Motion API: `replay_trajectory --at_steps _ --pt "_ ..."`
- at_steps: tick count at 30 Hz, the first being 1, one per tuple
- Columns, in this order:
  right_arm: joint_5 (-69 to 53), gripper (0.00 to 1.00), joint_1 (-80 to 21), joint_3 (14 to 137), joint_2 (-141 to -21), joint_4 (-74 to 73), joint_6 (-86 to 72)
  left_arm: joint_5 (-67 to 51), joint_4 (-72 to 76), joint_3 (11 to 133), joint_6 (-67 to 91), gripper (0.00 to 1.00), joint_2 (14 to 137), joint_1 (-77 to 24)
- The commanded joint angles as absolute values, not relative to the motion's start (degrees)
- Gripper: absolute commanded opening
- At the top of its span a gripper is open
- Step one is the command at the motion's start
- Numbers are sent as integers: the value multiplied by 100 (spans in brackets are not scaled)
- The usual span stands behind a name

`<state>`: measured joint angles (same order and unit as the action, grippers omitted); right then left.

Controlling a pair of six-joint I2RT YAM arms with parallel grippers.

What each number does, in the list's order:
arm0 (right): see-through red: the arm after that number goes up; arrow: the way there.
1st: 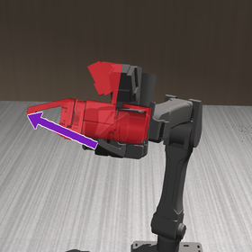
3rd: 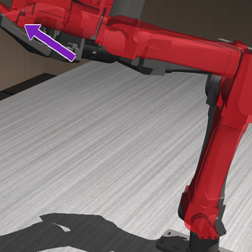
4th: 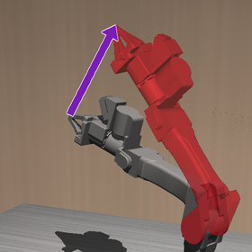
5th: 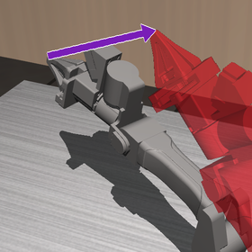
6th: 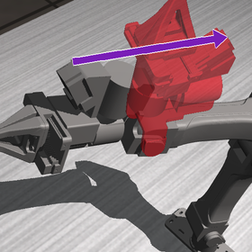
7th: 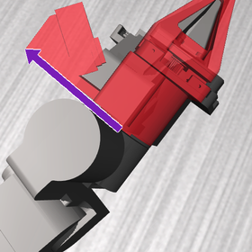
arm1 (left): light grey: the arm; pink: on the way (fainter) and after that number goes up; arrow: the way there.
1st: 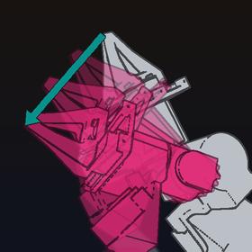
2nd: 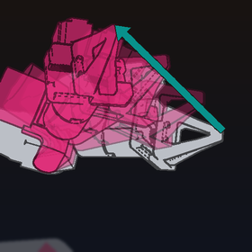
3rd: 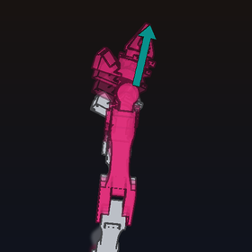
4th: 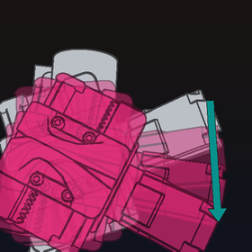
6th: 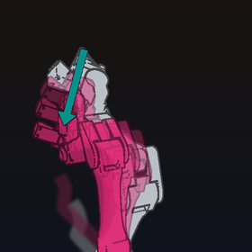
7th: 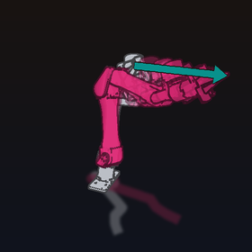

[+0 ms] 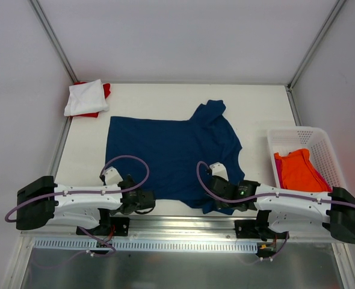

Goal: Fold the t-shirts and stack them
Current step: Flatten the tshirt out

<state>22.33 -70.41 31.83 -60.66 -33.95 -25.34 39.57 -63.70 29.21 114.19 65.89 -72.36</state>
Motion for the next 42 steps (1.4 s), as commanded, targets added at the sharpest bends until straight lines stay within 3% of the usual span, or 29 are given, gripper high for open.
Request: replay_trajectory --at_steps 1,7,13,16,17,19,33,42 --pt "2425 0 -7022 3234 -5837 -3664 -2733 3928 -6548 2804 12542 88 6601 -7172" --pt "2461 0 -7022 3164 -5687 -3849 -2935 3973 -5345 2567 11770 86 6600 -6873" --pt "2514 0 -7022 3173 -5502 -4174 -3208 4043 -4589 2303 11444 65 6855 -6838" --pt "2575 0 -7040 3173 -5353 -4393 -3357 4052 -4308 2110 11364 39 6856 -6838" --pt "2601 0 -7031 3199 -5318 -4473 -3401 4043 -4254 2075 11347 22 6838 -6838" --pt "2689 0 -7058 3225 -5204 -4683 -3532 4017 -4149 1960 11286 0 6768 -6838" --pt "3146 0 -7198 3647 -5265 -5414 -4052 4289 -4043 2469 10056 0 6241 -7040" --pt "3612 0 -7216 4455 -5265 -6239 -4069 4403 -4052 3006 8606 0 4985 -7049"
